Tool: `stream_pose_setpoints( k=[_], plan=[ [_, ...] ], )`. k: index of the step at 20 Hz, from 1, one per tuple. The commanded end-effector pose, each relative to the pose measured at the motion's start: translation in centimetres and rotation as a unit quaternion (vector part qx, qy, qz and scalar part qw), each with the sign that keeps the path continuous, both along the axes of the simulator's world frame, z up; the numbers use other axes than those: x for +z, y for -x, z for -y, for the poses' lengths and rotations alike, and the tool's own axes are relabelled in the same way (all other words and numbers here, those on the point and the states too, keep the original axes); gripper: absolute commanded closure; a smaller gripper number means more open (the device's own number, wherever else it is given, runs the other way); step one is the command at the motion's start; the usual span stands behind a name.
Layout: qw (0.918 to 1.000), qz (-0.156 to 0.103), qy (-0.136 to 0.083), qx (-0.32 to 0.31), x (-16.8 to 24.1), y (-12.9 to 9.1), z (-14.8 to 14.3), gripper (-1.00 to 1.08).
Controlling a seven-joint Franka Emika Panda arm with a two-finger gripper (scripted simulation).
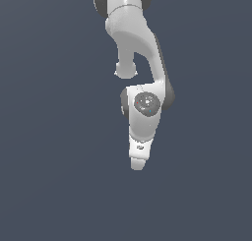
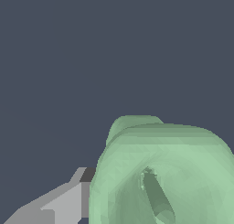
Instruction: Pick up the object and move it to a goal position.
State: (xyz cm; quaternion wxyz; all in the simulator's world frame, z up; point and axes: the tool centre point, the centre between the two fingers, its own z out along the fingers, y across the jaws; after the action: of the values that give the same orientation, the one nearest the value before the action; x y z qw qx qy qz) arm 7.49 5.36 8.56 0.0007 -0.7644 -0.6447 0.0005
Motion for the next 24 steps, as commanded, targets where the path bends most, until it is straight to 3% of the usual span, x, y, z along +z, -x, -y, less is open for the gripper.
stream_pose_setpoints(
  k=[1, 15, 24],
  plan=[
    [1.0000, 0.001, 0.000, 0.000, 1.8, -0.4, 1.3, 1.08],
    [1.0000, 0.001, -0.001, 0.000, 13.9, -3.4, 9.6, 1.08],
    [1.0000, 0.001, 0.000, -0.001, 18.3, -4.8, 12.7, 1.08]
  ],
)
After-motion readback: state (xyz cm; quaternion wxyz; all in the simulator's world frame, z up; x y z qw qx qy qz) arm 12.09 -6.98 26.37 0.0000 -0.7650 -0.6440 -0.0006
